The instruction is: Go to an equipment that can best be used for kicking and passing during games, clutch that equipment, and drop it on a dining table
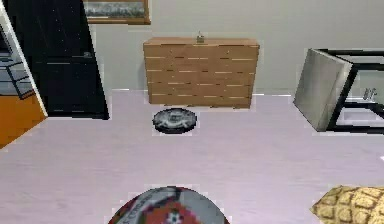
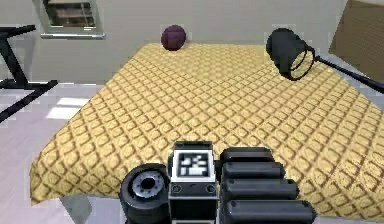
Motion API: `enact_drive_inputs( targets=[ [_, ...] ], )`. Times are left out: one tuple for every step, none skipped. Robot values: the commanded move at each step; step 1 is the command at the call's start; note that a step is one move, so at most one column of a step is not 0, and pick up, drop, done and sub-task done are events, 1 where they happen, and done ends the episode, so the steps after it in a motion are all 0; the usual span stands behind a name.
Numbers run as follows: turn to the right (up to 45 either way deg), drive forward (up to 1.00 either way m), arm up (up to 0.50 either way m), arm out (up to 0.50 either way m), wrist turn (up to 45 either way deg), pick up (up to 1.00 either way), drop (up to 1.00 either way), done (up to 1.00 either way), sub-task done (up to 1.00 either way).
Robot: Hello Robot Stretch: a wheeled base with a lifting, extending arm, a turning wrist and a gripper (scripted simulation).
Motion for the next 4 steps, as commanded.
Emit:
enact_drive_inputs(
  targets=[
    [0.0,0.2,0.0,0.0,0.0,0.0,0.0,0.0,0.0],
    [-36.0,0.0,0.0,0.0,0.0,0.0,0.0,0.0,0.0],
    [0.0,0.25,0.0,0.0,0.0,0.0,0.0,0.0,0.0],
    [-33.0,0.0,0.0,0.0,0.0,0.0,0.0,0.0,0.0]
  ],
)
